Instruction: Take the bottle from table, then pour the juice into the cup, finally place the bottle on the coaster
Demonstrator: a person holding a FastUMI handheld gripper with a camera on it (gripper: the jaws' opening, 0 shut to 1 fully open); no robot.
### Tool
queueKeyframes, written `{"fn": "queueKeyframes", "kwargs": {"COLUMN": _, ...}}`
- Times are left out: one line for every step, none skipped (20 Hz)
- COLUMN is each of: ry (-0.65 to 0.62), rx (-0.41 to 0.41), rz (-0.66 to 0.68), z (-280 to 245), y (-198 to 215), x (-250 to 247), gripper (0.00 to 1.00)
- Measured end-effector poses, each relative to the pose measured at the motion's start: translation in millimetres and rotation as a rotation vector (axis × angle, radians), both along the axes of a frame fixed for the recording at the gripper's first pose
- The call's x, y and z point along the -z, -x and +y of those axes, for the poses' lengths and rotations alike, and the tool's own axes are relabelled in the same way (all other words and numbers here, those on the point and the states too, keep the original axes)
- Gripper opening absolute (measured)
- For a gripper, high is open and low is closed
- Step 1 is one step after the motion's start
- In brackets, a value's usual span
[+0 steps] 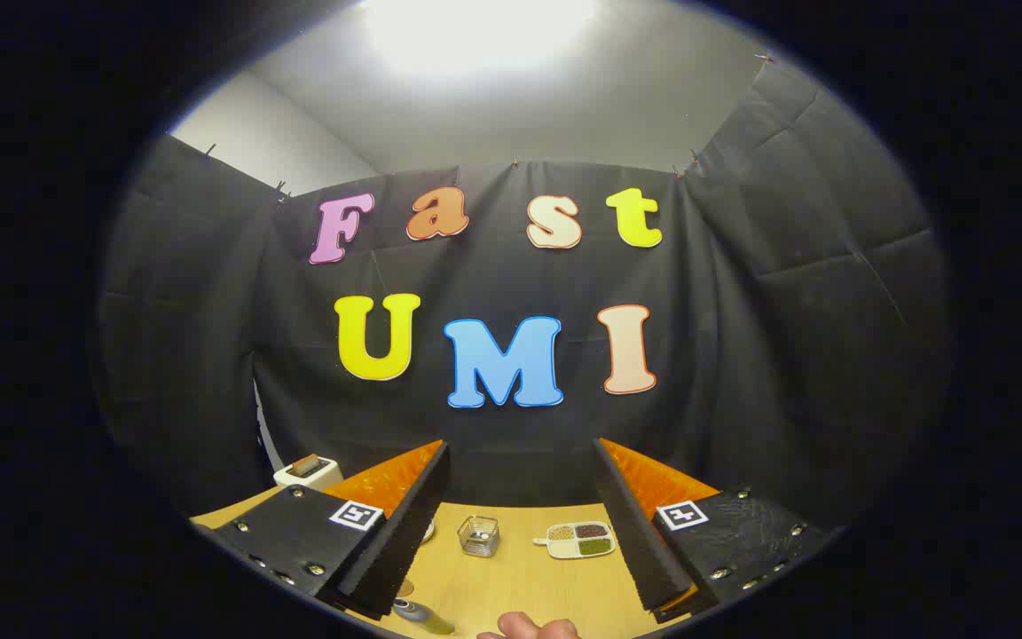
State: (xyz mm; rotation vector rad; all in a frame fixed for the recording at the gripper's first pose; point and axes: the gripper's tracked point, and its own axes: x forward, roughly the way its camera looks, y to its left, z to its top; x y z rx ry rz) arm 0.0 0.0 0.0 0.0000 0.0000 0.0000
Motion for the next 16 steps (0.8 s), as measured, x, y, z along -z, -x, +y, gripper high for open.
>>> {"fn": "queueKeyframes", "kwargs": {"ry": 0.000, "rx": 0.000, "rz": -0.003, "z": 1, "y": 1, "x": 2, "gripper": 0.97}}
{"fn": "queueKeyframes", "kwargs": {"ry": 0.001, "rx": -0.003, "rz": -0.002, "z": 3, "y": 2, "x": 2, "gripper": 0.97}}
{"fn": "queueKeyframes", "kwargs": {"ry": 0.005, "rx": -0.005, "rz": -0.004, "z": 5, "y": 2, "x": 4, "gripper": 0.97}}
{"fn": "queueKeyframes", "kwargs": {"ry": 0.012, "rx": -0.007, "rz": -0.005, "z": 6, "y": 3, "x": 4, "gripper": 0.97}}
{"fn": "queueKeyframes", "kwargs": {"ry": 0.020, "rx": -0.008, "rz": -0.003, "z": 6, "y": 4, "x": 6, "gripper": 0.97}}
{"fn": "queueKeyframes", "kwargs": {"ry": 0.025, "rx": -0.018, "rz": -0.002, "z": 9, "y": 5, "x": 8, "gripper": 0.97}}
{"fn": "queueKeyframes", "kwargs": {"ry": 0.023, "rx": -0.032, "rz": -0.001, "z": 13, "y": 6, "x": 10, "gripper": 0.97}}
{"fn": "queueKeyframes", "kwargs": {"ry": 0.016, "rx": -0.036, "rz": -0.001, "z": 14, "y": 6, "x": 10, "gripper": 0.97}}
{"fn": "queueKeyframes", "kwargs": {"ry": 0.005, "rx": -0.038, "rz": 0.000, "z": 13, "y": 7, "x": 12, "gripper": 0.97}}
{"fn": "queueKeyframes", "kwargs": {"ry": -0.006, "rx": -0.040, "rz": 0.004, "z": 13, "y": 7, "x": 13, "gripper": 0.97}}
{"fn": "queueKeyframes", "kwargs": {"ry": -0.011, "rx": -0.045, "rz": 0.007, "z": 14, "y": 7, "x": 14, "gripper": 0.97}}
{"fn": "queueKeyframes", "kwargs": {"ry": -0.009, "rx": -0.040, "rz": 0.008, "z": 12, "y": 7, "x": 15, "gripper": 0.97}}
{"fn": "queueKeyframes", "kwargs": {"ry": -0.003, "rx": -0.032, "rz": 0.006, "z": 10, "y": 6, "x": 15, "gripper": 0.97}}
{"fn": "queueKeyframes", "kwargs": {"ry": 0.002, "rx": -0.030, "rz": 0.002, "z": 9, "y": 6, "x": 15, "gripper": 0.97}}
{"fn": "queueKeyframes", "kwargs": {"ry": 0.003, "rx": -0.032, "rz": -0.001, "z": 10, "y": 7, "x": 17, "gripper": 0.97}}
{"fn": "queueKeyframes", "kwargs": {"ry": -0.002, "rx": -0.039, "rz": -0.001, "z": 13, "y": 7, "x": 19, "gripper": 0.97}}
